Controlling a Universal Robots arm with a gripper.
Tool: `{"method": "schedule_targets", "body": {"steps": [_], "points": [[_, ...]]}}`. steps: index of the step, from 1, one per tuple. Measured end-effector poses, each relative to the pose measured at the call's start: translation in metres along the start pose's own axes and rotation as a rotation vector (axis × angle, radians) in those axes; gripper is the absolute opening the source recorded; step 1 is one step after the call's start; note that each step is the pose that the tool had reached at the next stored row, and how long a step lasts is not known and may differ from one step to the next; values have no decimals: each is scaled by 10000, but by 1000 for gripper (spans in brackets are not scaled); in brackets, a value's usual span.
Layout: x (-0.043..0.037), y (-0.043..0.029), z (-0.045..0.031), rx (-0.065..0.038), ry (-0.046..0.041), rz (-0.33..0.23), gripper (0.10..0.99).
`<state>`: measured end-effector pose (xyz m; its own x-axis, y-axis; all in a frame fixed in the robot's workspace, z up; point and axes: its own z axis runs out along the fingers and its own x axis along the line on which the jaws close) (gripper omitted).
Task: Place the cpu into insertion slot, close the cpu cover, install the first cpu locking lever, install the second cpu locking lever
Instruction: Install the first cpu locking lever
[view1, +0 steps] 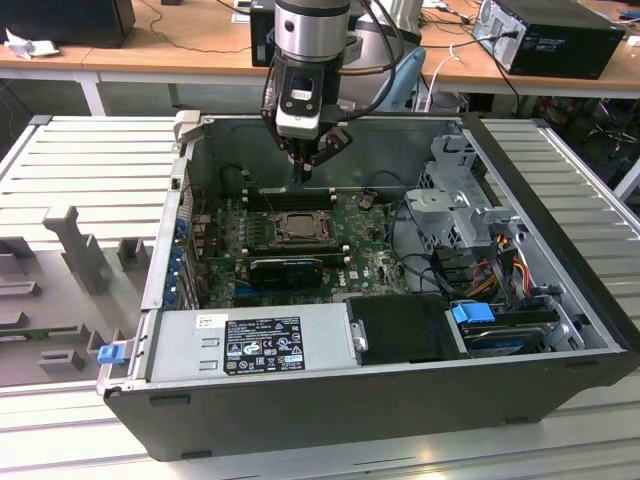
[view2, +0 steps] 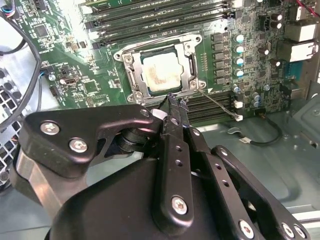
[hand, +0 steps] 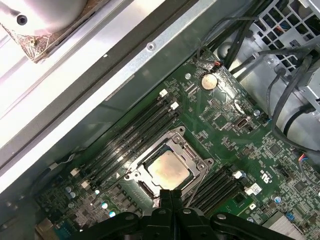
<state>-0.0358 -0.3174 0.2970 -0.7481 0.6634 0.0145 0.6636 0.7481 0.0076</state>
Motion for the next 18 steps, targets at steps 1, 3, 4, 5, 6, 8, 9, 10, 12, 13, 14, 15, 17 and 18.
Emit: {"method": "schedule_targets", "body": {"steps": [1, 3, 4, 5, 6, 8, 9, 10, 12, 13, 14, 15, 17, 18], "points": [[0, 0, 0, 1, 1, -74, 106], [0, 0, 0, 7, 4, -483, 106], [0, 0, 0, 11, 6, -782, 106], [0, 0, 0, 12, 7, -863, 106], [0, 0, 0, 13, 7, -916, 106], [0, 0, 0, 15, 8, -1039, 106], [0, 0, 0, 16, 8, -1094, 106], [0, 0, 0, 17, 9, -1156, 106], [0, 0, 0, 19, 10, -1323, 106], [0, 0, 0, 20, 11, -1424, 106], [0, 0, 0, 21, 11, -1492, 106], [0, 0, 0, 22, 12, -1539, 106], [0, 0, 0, 24, 13, -1685, 106], [0, 0, 0, 25, 13, -1730, 106]]}}
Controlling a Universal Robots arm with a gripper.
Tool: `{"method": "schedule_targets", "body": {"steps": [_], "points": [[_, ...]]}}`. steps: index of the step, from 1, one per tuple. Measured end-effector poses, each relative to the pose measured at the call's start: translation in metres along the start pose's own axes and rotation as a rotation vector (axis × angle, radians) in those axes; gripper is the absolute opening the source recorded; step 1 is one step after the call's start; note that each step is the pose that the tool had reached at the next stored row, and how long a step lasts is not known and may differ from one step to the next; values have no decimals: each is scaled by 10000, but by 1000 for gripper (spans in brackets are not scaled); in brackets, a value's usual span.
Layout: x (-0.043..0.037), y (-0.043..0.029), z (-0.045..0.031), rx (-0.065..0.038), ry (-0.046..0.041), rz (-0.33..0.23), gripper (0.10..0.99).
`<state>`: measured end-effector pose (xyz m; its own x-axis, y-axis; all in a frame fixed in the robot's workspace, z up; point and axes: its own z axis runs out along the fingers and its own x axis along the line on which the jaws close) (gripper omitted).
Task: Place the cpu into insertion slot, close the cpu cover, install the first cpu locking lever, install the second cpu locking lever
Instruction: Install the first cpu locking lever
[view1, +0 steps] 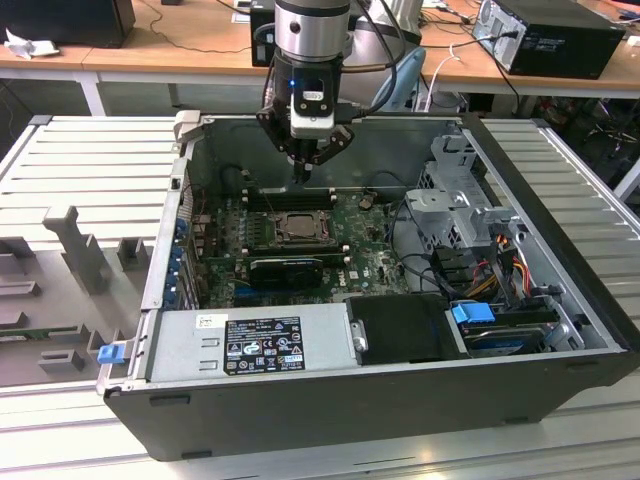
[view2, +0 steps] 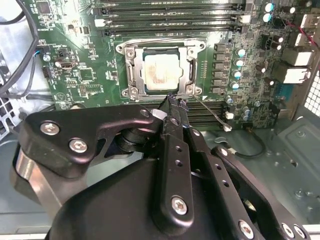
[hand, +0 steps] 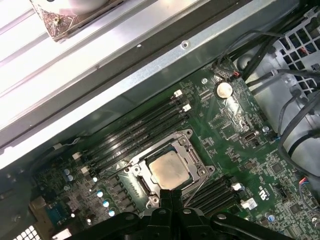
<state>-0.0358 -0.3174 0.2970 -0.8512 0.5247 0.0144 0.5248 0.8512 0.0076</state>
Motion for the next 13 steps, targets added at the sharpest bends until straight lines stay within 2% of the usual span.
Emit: {"method": "schedule_targets", "body": {"steps": [7, 13], "points": [[0, 0, 0, 11, 6, -763, 106], [0, 0, 1, 29, 15, -2017, 106]]}}
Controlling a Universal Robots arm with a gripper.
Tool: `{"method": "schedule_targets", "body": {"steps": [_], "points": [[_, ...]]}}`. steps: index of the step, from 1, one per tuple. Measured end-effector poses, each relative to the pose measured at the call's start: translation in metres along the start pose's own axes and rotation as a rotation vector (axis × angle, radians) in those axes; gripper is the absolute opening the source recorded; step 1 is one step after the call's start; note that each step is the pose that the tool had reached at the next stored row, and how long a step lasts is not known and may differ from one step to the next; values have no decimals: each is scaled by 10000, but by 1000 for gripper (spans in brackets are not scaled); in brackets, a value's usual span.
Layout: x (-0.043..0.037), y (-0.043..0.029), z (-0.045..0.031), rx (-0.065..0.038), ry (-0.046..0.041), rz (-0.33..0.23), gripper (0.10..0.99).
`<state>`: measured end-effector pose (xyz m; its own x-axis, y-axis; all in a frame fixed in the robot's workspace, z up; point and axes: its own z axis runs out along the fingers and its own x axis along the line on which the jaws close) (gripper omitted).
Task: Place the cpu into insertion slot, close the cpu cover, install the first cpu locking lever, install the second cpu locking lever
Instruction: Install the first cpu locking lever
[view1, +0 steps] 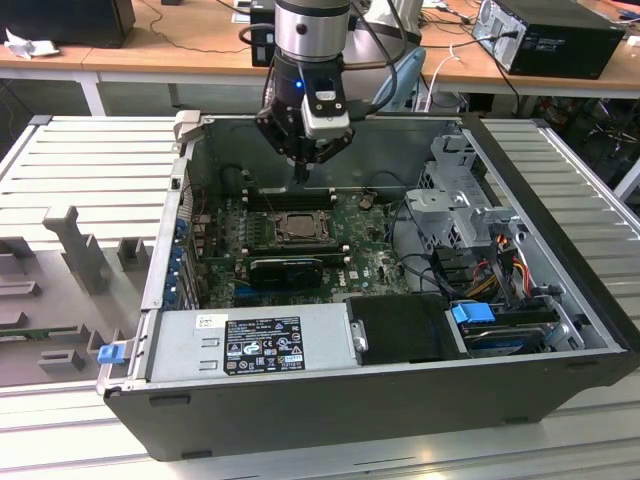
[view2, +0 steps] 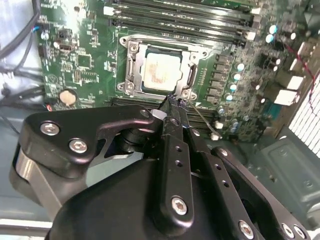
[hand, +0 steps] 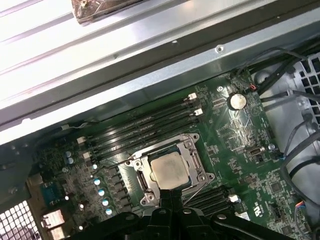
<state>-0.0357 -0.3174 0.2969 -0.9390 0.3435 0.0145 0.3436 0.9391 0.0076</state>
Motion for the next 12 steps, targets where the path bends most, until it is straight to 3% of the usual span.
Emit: {"method": "schedule_targets", "body": {"steps": [9, 12], "points": [[0, 0, 0, 23, 12, -1548, 106], [0, 0, 1, 34, 18, -2298, 106]]}}
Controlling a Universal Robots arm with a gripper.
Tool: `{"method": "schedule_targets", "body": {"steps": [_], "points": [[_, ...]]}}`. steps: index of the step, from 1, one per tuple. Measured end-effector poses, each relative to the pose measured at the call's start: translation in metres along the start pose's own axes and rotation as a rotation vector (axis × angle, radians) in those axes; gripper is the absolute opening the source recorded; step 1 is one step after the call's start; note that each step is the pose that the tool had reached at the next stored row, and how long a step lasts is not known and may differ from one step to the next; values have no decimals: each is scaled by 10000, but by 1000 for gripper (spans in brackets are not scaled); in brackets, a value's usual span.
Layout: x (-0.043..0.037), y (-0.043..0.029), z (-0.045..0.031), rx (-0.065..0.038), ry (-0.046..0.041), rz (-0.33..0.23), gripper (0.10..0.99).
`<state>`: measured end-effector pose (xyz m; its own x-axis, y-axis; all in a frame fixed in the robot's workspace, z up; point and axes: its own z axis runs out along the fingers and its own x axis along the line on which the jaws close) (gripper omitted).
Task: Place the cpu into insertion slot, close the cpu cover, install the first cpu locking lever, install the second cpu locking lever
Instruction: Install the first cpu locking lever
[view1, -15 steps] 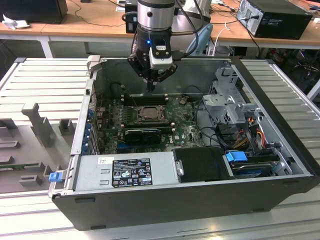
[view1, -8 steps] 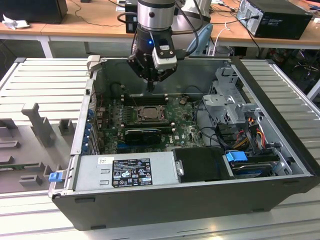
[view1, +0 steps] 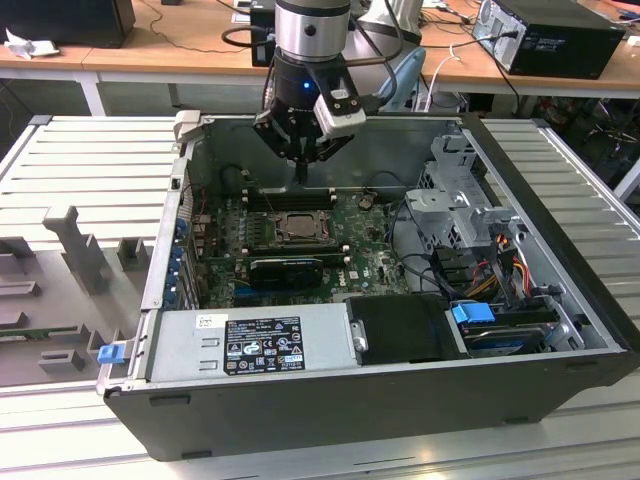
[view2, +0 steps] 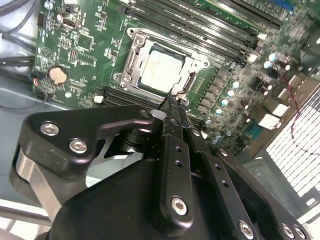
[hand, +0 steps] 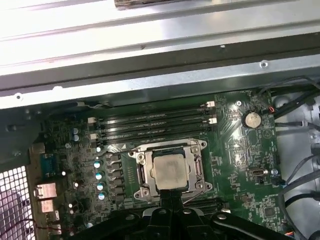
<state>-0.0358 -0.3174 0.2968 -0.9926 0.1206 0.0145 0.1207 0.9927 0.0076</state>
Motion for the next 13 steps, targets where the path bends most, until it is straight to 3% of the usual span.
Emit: {"method": "schedule_targets", "body": {"steps": [6, 10, 13], "points": [[0, 0, 4, 17, 9, -1162, 106], [0, 0, 7, 36, 19, -2470, 106], [2, 0, 14, 20, 21, -3085, 106]]}}
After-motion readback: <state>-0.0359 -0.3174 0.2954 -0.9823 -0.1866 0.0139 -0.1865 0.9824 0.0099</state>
